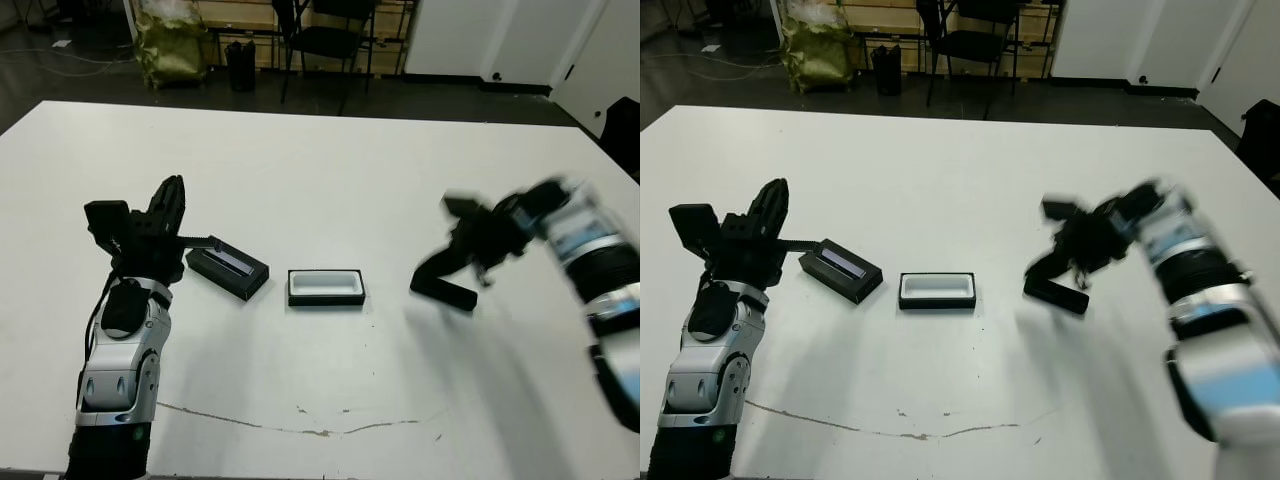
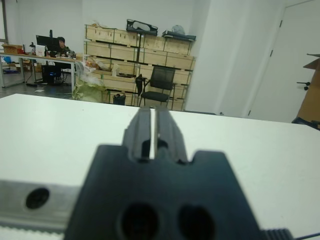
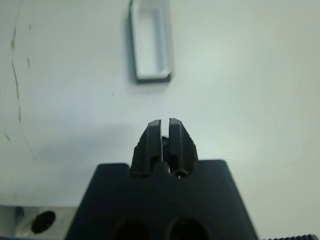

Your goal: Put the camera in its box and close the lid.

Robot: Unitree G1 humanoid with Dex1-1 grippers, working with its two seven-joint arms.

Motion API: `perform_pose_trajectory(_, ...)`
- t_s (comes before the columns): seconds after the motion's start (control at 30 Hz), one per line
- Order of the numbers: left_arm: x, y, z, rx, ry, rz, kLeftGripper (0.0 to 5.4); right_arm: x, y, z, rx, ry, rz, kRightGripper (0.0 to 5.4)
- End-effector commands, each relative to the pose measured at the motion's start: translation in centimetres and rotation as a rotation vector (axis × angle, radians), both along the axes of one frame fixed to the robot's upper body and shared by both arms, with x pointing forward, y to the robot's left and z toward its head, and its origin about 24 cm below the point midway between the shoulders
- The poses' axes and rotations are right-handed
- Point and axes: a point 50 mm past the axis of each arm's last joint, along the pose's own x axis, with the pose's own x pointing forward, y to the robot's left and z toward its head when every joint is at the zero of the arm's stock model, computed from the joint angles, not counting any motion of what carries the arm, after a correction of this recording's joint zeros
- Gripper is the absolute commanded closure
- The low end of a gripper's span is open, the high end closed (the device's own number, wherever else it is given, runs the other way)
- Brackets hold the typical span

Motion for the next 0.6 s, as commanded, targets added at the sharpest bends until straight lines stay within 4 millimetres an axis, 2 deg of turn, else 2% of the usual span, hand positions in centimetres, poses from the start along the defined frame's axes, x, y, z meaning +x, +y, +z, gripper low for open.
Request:
perform_pose_trajectory(0.03,0.0,0.3,-0.9,0.002,0.044,0.004,5.38,-2.8,-2.9,1.2,0.199,-0.14,-0.165,5.39)
perform_pose_trajectory(0.1,0.0,0.4,-0.9,0.009,0.045,0.004,5.38,-3.6,-4.2,-0.1,0.349,-0.212,-0.282,5.39)
perform_pose_trajectory(0.17,0.0,0.5,-0.9,0.006,0.048,0.005,5.38,-4.4,-5.2,-1.3,0.422,-0.287,-0.4,5.39)
perform_pose_trajectory(0.3,-0.1,0.6,-0.8,0.005,0.054,0.009,5.38,-5.9,-5.7,-3.0,0.341,-0.513,-0.532,5.39)
perform_pose_trajectory(0.43,0.0,0.8,-0.7,0.011,0.052,0.007,5.38,-6.9,-5.8,-4.5,0.321,-0.551,-0.653,5.39)
perform_pose_trajectory(0.6,0.0,1.1,-0.7,0.002,0.05,0.001,5.38,-8.3,-5.4,-5.9,0.372,-0.518,-0.758,5.39)
